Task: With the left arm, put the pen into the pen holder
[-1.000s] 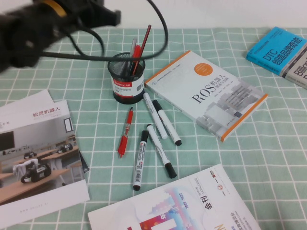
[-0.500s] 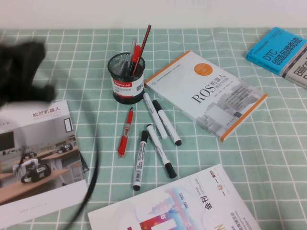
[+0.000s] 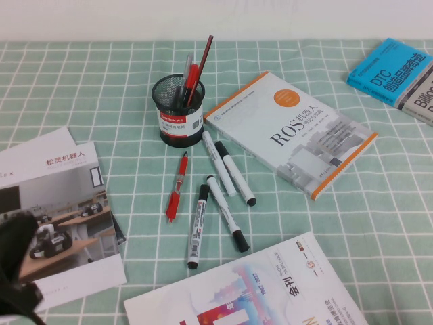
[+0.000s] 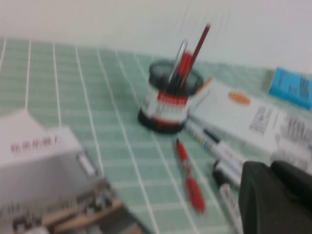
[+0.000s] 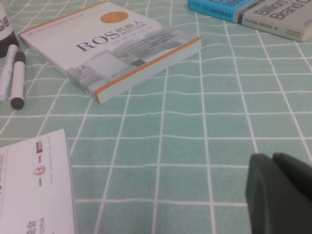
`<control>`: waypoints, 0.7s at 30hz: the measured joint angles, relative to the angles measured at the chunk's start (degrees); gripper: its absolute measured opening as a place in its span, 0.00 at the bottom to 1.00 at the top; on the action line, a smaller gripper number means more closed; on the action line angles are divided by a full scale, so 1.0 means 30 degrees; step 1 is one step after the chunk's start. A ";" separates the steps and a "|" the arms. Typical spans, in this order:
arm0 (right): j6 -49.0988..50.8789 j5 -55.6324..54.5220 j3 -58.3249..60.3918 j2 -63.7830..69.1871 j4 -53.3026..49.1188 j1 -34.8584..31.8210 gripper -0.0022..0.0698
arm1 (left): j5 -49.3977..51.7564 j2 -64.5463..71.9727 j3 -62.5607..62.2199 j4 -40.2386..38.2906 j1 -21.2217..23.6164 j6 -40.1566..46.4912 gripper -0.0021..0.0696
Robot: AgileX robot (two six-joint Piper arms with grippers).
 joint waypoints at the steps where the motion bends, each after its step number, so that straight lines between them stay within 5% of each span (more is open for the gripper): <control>1: 0.0000 0.0000 0.0000 0.0000 0.0000 0.0000 0.00 | 0.0096 -0.0094 0.0411 0.0000 0.0000 -0.0112 0.03; 16: 0.0000 0.0000 0.0000 0.0000 0.0000 0.0000 0.00 | 0.0297 -0.0094 0.1411 0.0236 0.0000 -0.0436 0.03; 21: 0.0000 0.0000 0.0000 0.0000 0.0000 0.0000 0.00 | 0.0545 -0.0697 0.1428 0.0154 0.0000 0.1543 0.03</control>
